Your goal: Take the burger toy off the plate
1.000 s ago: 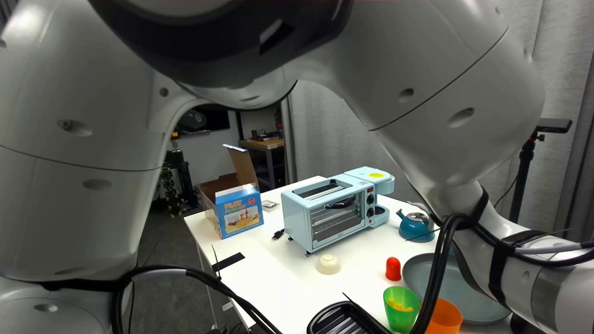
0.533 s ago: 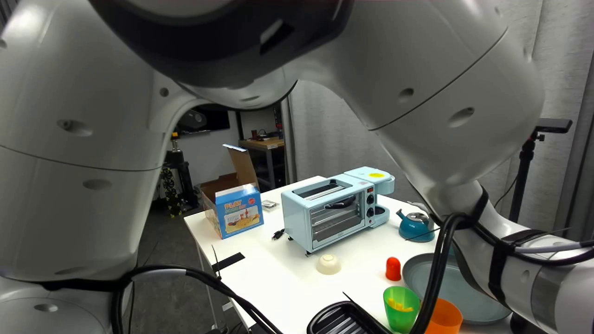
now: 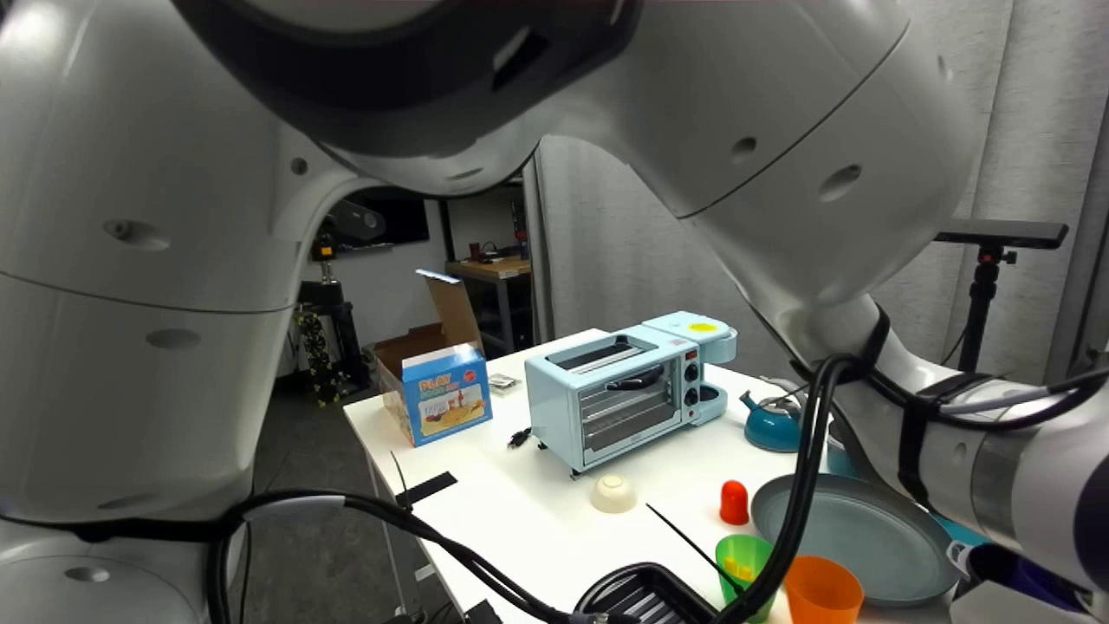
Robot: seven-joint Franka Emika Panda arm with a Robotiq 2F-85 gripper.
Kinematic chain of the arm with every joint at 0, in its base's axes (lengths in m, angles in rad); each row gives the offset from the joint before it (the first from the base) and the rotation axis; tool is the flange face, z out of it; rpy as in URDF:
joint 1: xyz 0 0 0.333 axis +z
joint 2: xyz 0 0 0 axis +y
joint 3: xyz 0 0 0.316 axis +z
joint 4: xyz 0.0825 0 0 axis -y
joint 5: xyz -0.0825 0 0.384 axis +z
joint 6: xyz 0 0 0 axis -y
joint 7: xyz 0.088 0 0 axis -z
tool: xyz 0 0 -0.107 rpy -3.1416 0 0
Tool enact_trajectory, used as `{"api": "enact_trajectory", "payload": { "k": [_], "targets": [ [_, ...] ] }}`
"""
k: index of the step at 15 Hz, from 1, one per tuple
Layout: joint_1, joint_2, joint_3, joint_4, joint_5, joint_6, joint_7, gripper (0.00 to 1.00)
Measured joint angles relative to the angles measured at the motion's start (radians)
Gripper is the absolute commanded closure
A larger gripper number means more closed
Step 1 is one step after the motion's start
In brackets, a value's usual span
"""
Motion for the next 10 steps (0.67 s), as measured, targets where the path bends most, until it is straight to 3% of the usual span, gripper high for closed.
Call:
{"api": "enact_trajectory", "payload": {
  "k": [10],
  "targets": [
    [0.082,-0.056,0.122,-0.003,0.015,0.082,-0.001,0.0]
  ]
}}
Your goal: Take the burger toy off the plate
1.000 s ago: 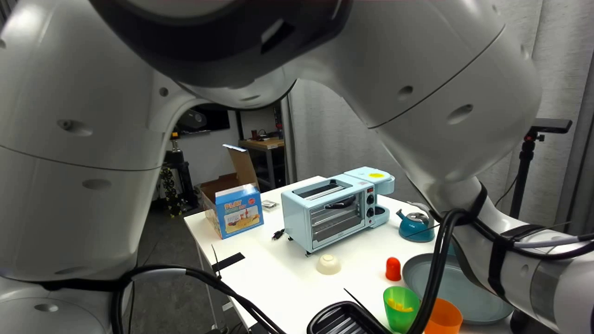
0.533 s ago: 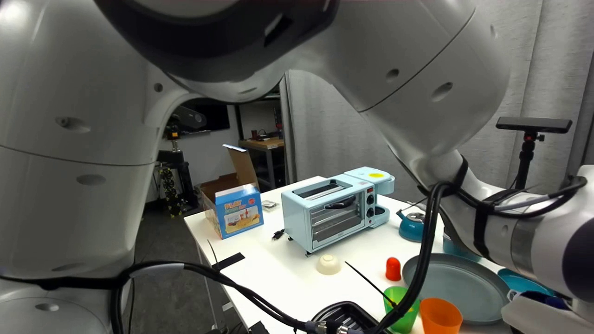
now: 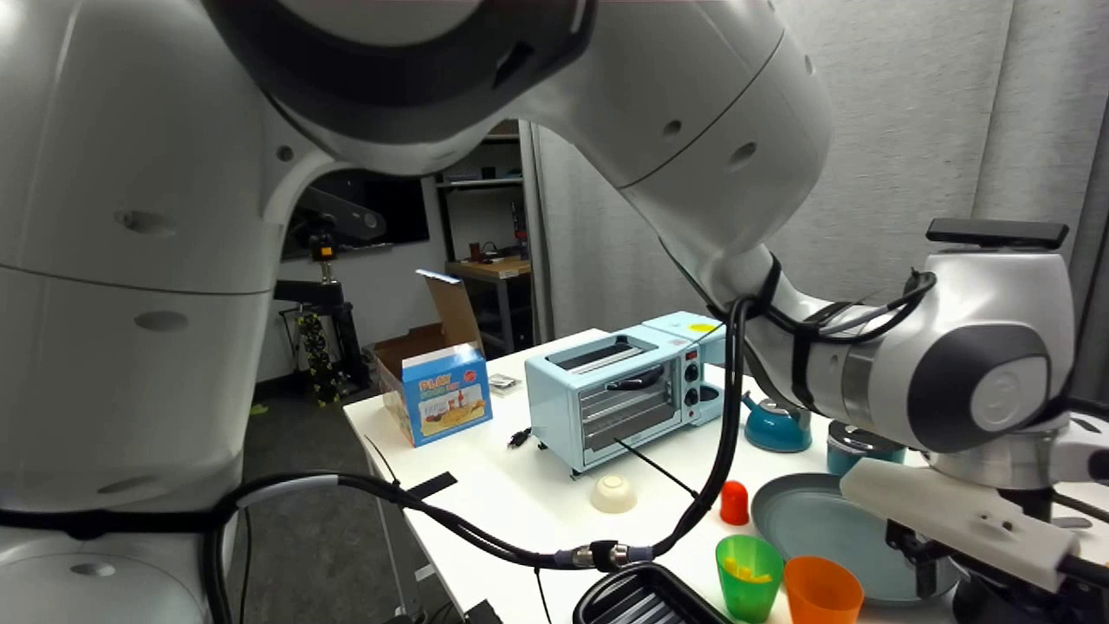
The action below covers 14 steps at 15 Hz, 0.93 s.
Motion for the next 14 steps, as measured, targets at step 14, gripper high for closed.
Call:
{"api": "enact_trajectory", "payload": {
  "k": [14],
  "targets": [
    [0.039,-0.125,0.137,-0.097,0.152,0.061,-0.162,0.0]
  ]
}}
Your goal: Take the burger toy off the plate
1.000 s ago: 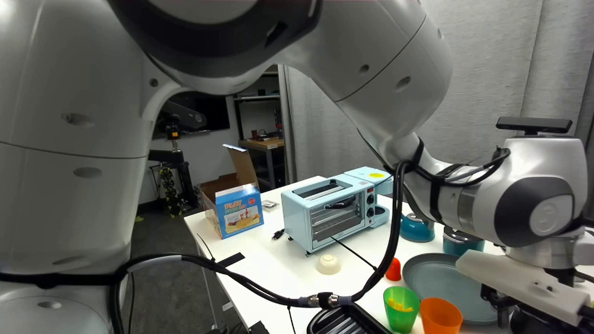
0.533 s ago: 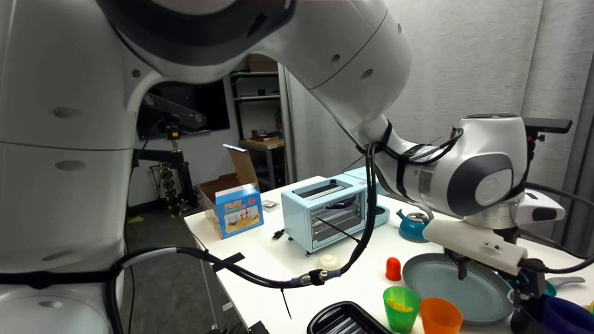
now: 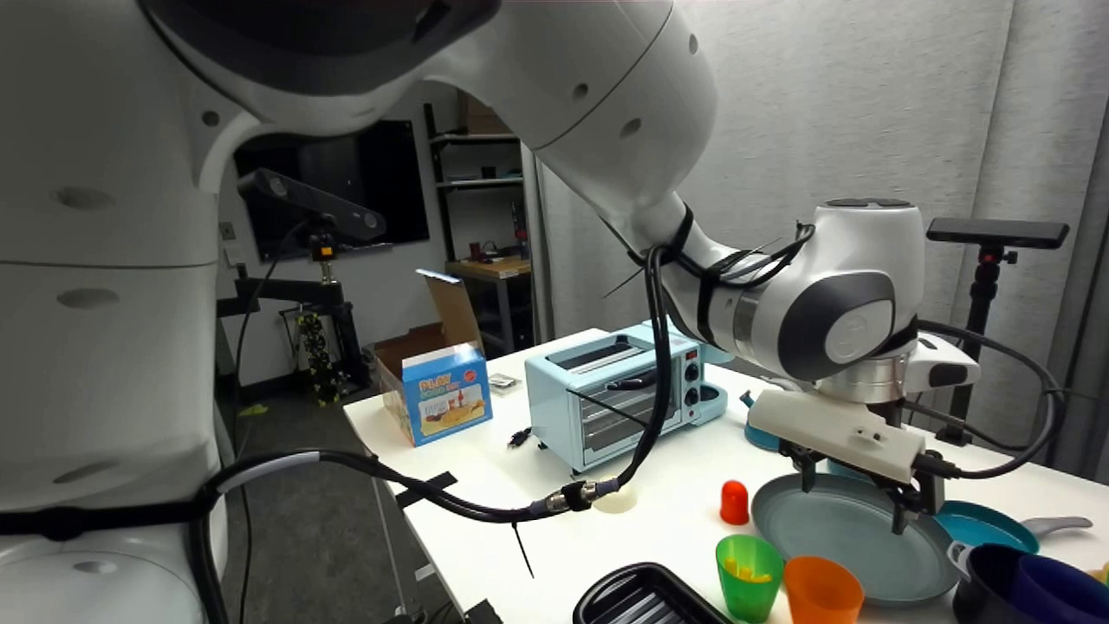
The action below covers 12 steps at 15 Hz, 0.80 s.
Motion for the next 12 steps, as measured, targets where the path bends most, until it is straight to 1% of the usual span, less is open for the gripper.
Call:
{"api": "enact_trajectory", "payload": {
  "k": [5,12],
  "targets": [
    [0.014,-0.034,0.016,-0.047,0.006,0.0,-0.05,0.0],
    [0.019,-0.03,0.011,-0.05,0.006,0.0,-0.051,0.0]
  ]
}}
